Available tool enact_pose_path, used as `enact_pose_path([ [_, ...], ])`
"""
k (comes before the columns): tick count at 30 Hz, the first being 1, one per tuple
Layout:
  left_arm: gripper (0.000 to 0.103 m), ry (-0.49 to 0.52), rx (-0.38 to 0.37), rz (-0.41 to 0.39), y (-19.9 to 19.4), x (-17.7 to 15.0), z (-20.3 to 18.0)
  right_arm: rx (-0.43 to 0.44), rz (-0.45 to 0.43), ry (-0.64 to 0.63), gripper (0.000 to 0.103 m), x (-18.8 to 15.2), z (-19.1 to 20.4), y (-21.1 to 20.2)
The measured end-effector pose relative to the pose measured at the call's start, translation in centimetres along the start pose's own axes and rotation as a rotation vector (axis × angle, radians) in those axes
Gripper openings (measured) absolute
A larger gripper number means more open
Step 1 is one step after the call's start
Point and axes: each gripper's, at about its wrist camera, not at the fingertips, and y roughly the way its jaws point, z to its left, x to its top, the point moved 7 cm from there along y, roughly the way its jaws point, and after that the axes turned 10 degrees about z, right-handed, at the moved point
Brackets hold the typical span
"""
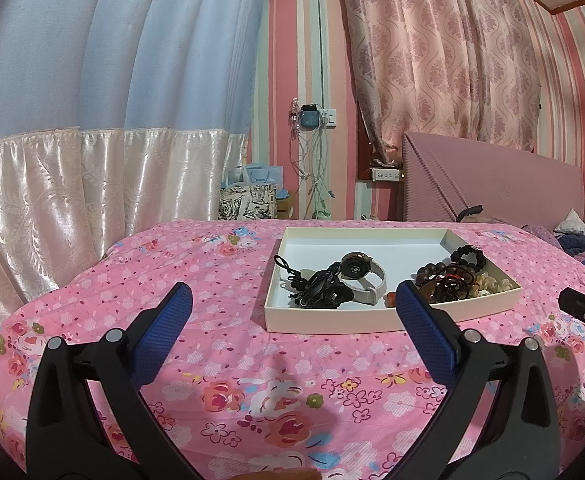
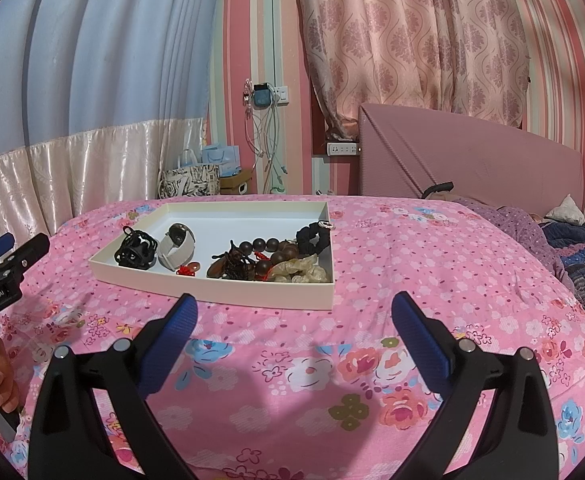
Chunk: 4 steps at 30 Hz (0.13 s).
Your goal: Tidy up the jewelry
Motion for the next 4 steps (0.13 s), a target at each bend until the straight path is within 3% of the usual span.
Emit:
enact_pose_path([
  [4,0.1,-0.009,0.003,0.0,-0.28,0.14,0.12,0.0,0.001,0.0,0.097,0.0,-0.02,0.03],
])
